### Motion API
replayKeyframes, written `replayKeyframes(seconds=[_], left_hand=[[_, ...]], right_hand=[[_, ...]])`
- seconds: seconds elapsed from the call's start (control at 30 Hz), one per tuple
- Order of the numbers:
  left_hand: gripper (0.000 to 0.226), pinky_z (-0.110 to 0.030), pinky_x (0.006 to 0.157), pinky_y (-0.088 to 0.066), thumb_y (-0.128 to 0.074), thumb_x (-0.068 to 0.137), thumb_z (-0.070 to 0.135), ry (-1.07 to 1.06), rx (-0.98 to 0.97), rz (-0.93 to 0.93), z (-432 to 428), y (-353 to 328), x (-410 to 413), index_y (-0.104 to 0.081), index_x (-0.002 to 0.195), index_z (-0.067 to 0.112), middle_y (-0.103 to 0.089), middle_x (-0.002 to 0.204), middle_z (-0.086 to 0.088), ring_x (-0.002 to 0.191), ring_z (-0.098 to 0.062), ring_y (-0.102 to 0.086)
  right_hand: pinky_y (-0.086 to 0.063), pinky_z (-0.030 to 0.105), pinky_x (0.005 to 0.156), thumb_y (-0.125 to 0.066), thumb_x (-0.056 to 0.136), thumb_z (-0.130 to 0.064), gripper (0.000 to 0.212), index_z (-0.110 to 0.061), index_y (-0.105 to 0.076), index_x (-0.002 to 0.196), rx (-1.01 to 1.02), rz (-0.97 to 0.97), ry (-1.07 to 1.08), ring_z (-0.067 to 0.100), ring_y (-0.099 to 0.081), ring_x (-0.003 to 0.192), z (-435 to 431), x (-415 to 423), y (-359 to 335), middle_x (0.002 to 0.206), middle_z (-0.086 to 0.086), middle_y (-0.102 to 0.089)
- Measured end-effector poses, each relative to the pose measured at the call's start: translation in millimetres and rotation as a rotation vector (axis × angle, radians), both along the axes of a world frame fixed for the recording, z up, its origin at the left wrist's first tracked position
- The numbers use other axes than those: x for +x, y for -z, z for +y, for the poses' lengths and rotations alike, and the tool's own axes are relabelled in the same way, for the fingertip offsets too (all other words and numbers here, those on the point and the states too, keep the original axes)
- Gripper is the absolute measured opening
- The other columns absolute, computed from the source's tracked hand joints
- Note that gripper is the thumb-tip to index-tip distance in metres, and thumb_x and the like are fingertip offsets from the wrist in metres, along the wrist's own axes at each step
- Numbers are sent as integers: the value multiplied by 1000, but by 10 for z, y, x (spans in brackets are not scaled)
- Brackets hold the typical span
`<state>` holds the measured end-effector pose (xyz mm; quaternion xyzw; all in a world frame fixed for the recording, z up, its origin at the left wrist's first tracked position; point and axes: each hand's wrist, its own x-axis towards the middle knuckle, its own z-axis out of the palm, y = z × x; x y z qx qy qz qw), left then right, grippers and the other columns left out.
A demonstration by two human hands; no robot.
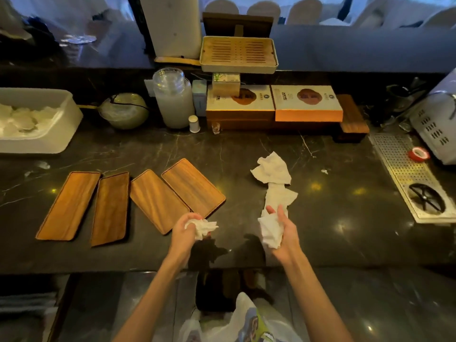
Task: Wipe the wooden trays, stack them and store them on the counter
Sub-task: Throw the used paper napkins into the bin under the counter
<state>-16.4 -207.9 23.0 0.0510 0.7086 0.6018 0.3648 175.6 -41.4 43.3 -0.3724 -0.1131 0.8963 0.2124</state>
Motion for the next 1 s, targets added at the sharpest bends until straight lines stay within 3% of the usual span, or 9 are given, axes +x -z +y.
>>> replayKeyframes(seconds=[0.1,0.2,0.27,0.37,0.57,0.67,0.8,0.9,1.0], left_hand=[[33,-29,57,-62,-33,95,-5,-3,30,-100,-264,25,-39,-60,90,12,-63,100,-13,86,-26,-69],[29,-25,48,-58,-33,98,-2,48,4,-118,-498,-7,6,-56,87,12,-60,93,-13,73,-20,-69],[29,-24,45,-56,-33,97,-3,78,-23,-84,-615,-28,57,-53,83,13,-57,87,-9,62,-12,-68],[30,-24,49,-58,-33,93,-7,98,-40,-54,-756,-86,139,-53,81,12,-53,92,-8,75,-17,-66],[29,-21,51,-49,-38,93,-6,70,-9,-5,-961,-273,471,-57,84,14,-59,92,-10,76,-17,-61],[29,-25,50,-44,-35,89,-10,-2,40,-116,-1040,-344,694,-55,87,12,-55,92,-11,77,-20,-56],[11,-20,49,-46,-52,95,4,-52,105,-192,-1258,-334,1091,-56,101,12,-60,90,-8,70,-13,-62],[21,-32,66,-46,-54,96,6,-88,63,-209,-1455,-226,1436,-54,117,8,-62,105,-18,89,-26,-62],[28,-28,64,-55,-46,100,8,-134,78,-283,-1601,-190,1743,-52,127,5,-62,117,-21,95,-29,-65]], right_hand=[[-59,30,60,-64,83,-25,46,-10,-57,126,18,-35,104,25,-73,86,-434,-15,-50,108,14,-70],[-61,23,65,-40,101,-22,36,-7,-46,134,-76,20,157,17,-74,88,-825,101,-23,121,15,-66],[-58,18,61,-24,105,-14,36,-6,-51,127,-134,20,178,11,-74,72,-965,176,-38,103,9,-73],[-39,13,35,-33,100,-15,31,-5,-63,104,-278,151,212,8,-50,40,-1155,287,-32,71,3,-61],[-16,18,32,-35,97,-45,39,-13,-54,85,-274,169,147,7,-27,32,-1214,573,59,47,-5,-33],[-15,20,31,-33,95,-36,35,-12,-54,81,-322,118,120,10,-29,28,-1216,766,88,43,-4,-32],[-26,25,43,-40,81,-17,20,-9,-57,88,-262,62,-17,15,-35,43,-1221,1032,132,57,1,-39],[-41,29,56,-39,73,-2,26,-10,-55,92,-224,69,-110,19,-47,58,-1231,1234,159,70,6,-47],[-51,40,76,-40,71,11,36,-12,-56,94,-176,30,-110,26,-60,90,-1277,1377,197,93,10,-56]])
